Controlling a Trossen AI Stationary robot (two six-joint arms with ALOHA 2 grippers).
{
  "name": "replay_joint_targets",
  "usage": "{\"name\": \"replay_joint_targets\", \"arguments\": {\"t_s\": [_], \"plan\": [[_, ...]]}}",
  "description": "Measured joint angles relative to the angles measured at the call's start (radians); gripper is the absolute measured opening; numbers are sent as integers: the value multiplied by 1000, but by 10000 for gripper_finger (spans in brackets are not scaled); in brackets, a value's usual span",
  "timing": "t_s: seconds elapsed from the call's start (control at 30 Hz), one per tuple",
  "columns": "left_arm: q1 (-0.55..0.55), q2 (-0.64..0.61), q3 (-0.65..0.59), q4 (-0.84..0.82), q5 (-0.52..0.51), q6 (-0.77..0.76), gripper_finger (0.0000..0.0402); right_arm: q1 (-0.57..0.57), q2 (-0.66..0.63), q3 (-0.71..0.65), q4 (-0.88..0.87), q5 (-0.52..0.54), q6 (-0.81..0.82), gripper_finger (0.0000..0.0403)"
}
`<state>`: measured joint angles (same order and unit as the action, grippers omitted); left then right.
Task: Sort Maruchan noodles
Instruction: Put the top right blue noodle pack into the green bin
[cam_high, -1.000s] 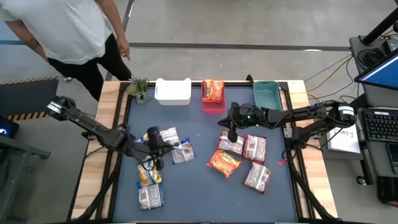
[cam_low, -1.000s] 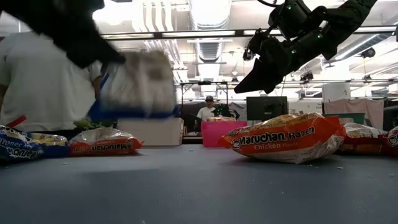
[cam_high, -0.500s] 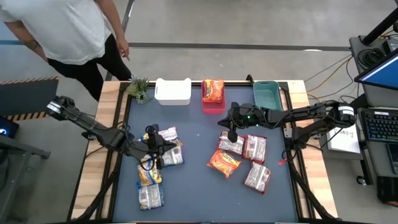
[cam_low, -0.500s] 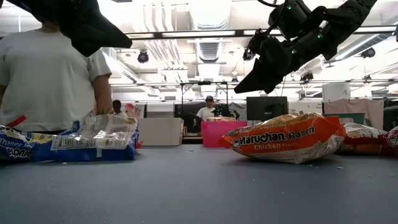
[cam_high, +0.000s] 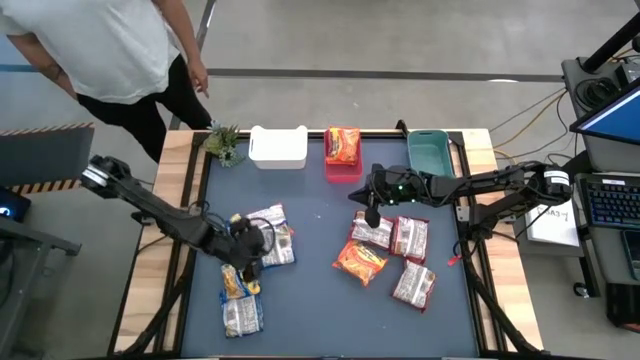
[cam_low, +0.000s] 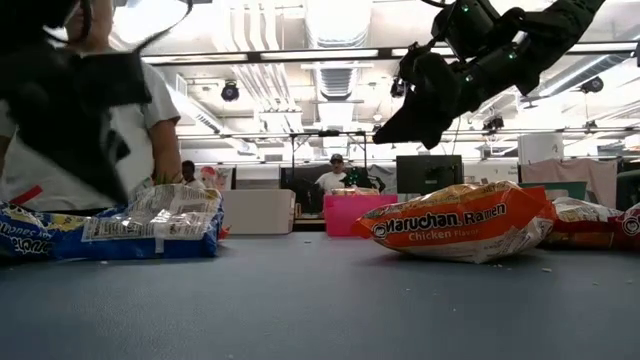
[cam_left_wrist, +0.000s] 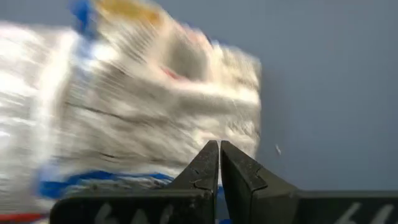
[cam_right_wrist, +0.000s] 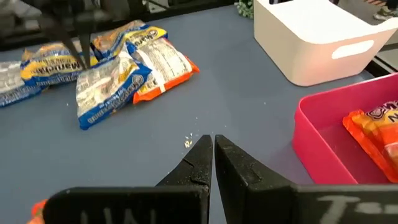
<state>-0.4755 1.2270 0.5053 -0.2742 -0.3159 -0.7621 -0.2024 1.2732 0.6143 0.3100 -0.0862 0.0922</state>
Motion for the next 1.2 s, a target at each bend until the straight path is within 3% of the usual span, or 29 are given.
{"name": "replay_joint_targets", "arguments": {"t_s": [0.13,0.23,0.37,0.43,0.6,0.87,1.0,1.2], "plan": [[2,98,21,16,-17,31,0,0,0,1,15,0,2,9],[3,177,45,82,-106,83,0,0,0,1,22,0,14,9],[12,242,74,272,-193,294,0,0,0,1,41,-1,57,9],[15,243,98,267,-193,348,0,-1,0,12,43,-39,135,9],[18,234,92,204,-139,327,0,-2,39,166,-99,-175,313,9],[18,284,31,292,-207,245,0,7,238,383,-336,-185,399,13],[17,324,31,303,-211,236,0,11,357,457,-337,-216,434,44],[17,378,30,301,-207,194,0,15,523,574,-337,-360,430,132]]}}
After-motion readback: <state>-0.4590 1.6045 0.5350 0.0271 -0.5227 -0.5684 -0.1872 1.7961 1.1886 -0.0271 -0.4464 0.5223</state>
